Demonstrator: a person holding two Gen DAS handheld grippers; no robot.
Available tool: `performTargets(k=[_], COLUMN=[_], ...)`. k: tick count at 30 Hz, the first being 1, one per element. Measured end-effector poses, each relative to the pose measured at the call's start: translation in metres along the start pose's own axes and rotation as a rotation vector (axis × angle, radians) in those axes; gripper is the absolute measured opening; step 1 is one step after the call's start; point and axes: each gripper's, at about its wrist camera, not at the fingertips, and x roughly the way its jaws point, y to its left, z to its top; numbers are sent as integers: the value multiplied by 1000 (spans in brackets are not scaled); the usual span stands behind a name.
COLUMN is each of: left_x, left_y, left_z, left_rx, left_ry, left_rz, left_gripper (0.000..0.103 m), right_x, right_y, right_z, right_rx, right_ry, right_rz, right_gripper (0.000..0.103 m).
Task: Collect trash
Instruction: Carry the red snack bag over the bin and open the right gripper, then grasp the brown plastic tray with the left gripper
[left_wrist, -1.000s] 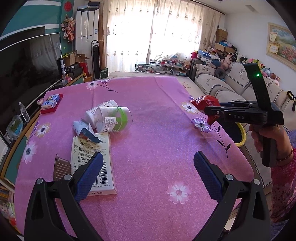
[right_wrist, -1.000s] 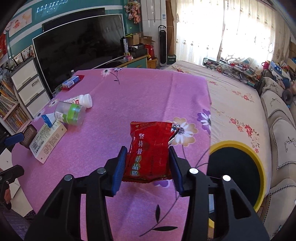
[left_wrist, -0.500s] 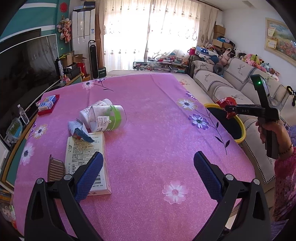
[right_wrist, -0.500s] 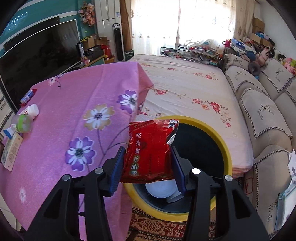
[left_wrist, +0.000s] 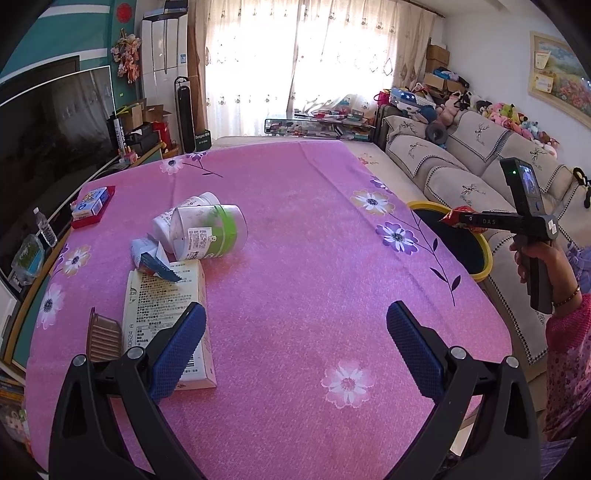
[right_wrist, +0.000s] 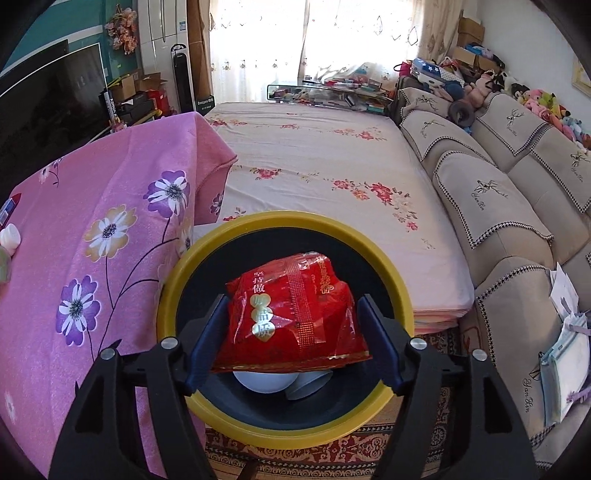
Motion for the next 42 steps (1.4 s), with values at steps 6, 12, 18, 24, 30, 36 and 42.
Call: performTargets(k=[6,12,18,24,30,36,42], left_x=[1,-2,-7,-23,-23,-22,-18], left_y=[0,4,14,40,72,92,112], left_z=[-1,-1,-3,-6,-11,-13,-17], left_rx=[-1,-14,-32,-64,-104,-122,-136], left_ry=[1,-8,-6,-8,16,26,56], left_rz=[1,5,19,65,133,173,206], left_gripper=[97,97,97,97,97,95,77], right_x=[0,-12,-35,-56,-64,-65,-63], right_y=[-2,3,17,34,49,58,62], right_z=[7,6,-3,-17,-23,-24,-24], right_rx=[14,19,6,-4,-17,-36,-46], right_ry=[-7,-37,-73,-101,-108,-103,-96], right_rz=[-12,-3,21,59,97,101,110], right_gripper=[79,79,79,79,80,80,80])
